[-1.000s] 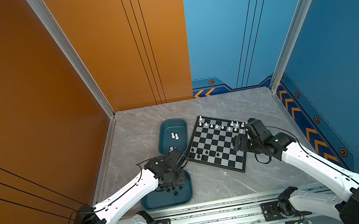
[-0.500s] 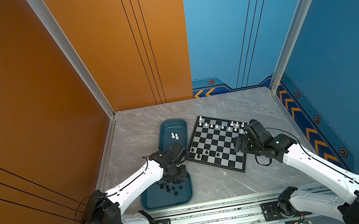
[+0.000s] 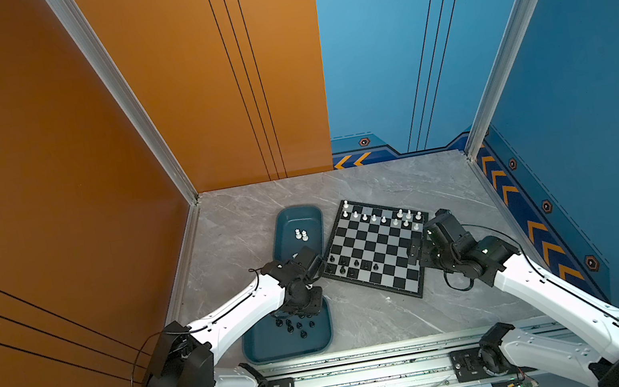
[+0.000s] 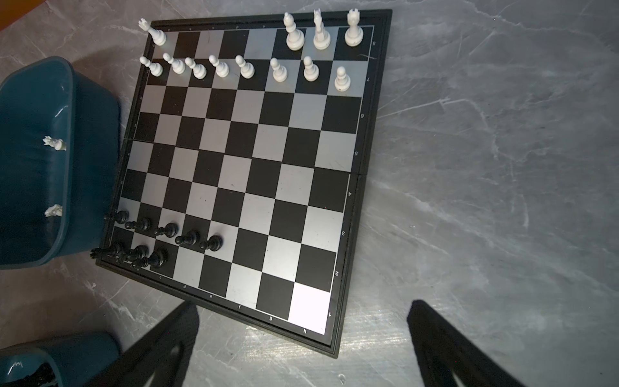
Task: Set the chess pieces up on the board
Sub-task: 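Lower the left gripper into the tray and grasp a black piece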
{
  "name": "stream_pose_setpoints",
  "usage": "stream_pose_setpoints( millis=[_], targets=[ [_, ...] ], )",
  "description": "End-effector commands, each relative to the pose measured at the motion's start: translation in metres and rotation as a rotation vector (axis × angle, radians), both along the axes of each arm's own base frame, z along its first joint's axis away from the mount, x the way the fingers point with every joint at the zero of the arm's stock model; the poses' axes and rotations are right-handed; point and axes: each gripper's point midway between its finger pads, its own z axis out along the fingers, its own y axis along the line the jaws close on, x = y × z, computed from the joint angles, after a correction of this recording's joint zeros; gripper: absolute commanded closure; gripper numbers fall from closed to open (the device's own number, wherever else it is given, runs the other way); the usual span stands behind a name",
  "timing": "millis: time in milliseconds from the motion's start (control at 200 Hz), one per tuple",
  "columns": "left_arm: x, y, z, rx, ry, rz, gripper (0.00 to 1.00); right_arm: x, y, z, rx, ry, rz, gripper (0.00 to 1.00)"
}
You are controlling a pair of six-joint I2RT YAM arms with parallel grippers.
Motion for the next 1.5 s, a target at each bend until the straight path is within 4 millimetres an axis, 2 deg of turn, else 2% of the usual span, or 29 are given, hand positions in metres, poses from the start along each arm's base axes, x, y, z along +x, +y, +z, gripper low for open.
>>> stream_pose_setpoints(
  millis=[0,571,946,1497],
  targets=[
    [0.004,-0.001,0.003,0.001,-0.002,-0.014,0.62,-0.008,-0.011,-0.003,-0.032,0.01,-0.03,0.0],
    [0.008,-0.002,-0.006,0.023,0.009,-0.023,0.63,-0.019,-0.017,0.0,-0.033,0.007,-0.037,0.0],
    [0.009,-0.004,-0.01,0.023,0.02,-0.034,0.68,-0.02,-0.019,0.001,-0.035,0.005,-0.042,0.0],
    [0.008,-0.002,-0.016,0.033,0.034,-0.034,0.7,-0.02,-0.019,0.0,-0.037,0.01,-0.045,0.0]
  ],
)
